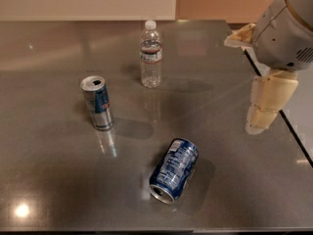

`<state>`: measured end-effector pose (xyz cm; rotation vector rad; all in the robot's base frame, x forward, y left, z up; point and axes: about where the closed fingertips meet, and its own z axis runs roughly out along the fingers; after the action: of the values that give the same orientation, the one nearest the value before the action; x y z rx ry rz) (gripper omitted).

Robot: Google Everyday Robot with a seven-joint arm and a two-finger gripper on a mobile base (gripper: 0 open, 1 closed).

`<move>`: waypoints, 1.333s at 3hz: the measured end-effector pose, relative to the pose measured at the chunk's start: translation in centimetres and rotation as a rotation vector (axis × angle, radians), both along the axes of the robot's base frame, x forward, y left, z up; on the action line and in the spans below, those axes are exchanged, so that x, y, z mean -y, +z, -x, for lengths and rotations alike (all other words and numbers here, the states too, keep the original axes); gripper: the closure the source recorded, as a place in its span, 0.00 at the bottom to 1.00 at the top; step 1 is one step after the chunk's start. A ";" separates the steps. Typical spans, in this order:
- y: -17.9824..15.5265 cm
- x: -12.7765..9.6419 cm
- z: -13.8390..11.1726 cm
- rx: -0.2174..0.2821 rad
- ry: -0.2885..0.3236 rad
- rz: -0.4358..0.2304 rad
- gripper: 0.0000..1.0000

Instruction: Place pepsi can upright

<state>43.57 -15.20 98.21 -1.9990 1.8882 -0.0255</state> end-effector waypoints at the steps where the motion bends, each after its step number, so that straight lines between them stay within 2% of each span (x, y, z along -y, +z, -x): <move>1: -0.1 -3.5 0.7 0.027 0.174 0.007 0.00; 2: -1.2 -6.6 2.1 0.051 0.355 0.059 0.00; 3: -3.4 -8.9 4.3 0.051 0.529 0.141 0.00; 4: -5.8 -10.7 6.0 0.039 0.663 0.222 0.00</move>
Offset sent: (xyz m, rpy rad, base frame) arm -0.0372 0.0985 -0.0420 -0.1306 -0.0421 0.5923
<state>37.53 -4.54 92.42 -2.6561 1.1570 -0.0935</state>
